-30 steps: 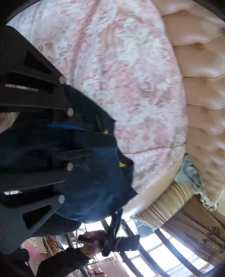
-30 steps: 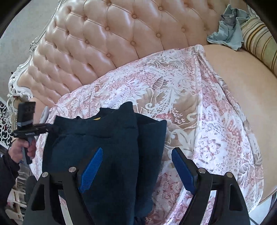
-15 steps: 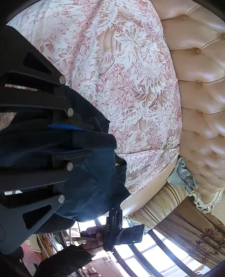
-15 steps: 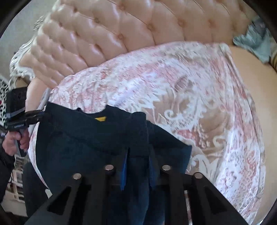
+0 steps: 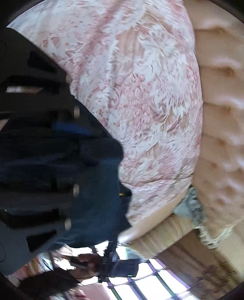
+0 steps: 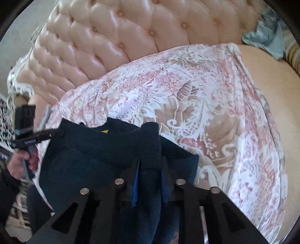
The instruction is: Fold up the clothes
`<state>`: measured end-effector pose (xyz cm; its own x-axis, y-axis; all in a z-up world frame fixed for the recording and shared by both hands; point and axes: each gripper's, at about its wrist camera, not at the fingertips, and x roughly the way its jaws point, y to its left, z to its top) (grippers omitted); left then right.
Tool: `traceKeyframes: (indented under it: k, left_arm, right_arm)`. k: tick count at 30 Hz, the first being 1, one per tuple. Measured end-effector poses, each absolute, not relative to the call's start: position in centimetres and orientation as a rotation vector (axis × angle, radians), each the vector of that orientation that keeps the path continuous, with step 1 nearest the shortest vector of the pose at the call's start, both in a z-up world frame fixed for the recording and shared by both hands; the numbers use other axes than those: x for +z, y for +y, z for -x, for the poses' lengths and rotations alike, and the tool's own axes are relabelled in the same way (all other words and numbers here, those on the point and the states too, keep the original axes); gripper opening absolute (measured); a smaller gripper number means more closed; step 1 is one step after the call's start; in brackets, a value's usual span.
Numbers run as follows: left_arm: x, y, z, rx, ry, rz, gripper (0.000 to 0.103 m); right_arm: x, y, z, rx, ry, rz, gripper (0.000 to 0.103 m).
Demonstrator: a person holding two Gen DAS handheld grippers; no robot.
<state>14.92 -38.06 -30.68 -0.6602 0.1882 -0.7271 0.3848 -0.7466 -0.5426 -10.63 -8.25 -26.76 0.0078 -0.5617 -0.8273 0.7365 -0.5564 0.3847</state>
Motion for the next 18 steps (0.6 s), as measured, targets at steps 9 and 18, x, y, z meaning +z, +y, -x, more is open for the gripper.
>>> traceKeyframes:
  k: [9, 18]
  left_arm:
    - [-28.8, -38.8, -19.3, -2.532, 1.198, -1.063, 0.064]
    - [-28.7, -37.3, -23.1, -2.488, 1.274, -1.007, 0.064]
  right_arm:
    - [-27.3, -0.7, 11.8, -1.522, -0.13, -1.537, 0.081]
    - [-29.9, -3.1, 10.2, -1.433, -0.102, -1.584, 0.081]
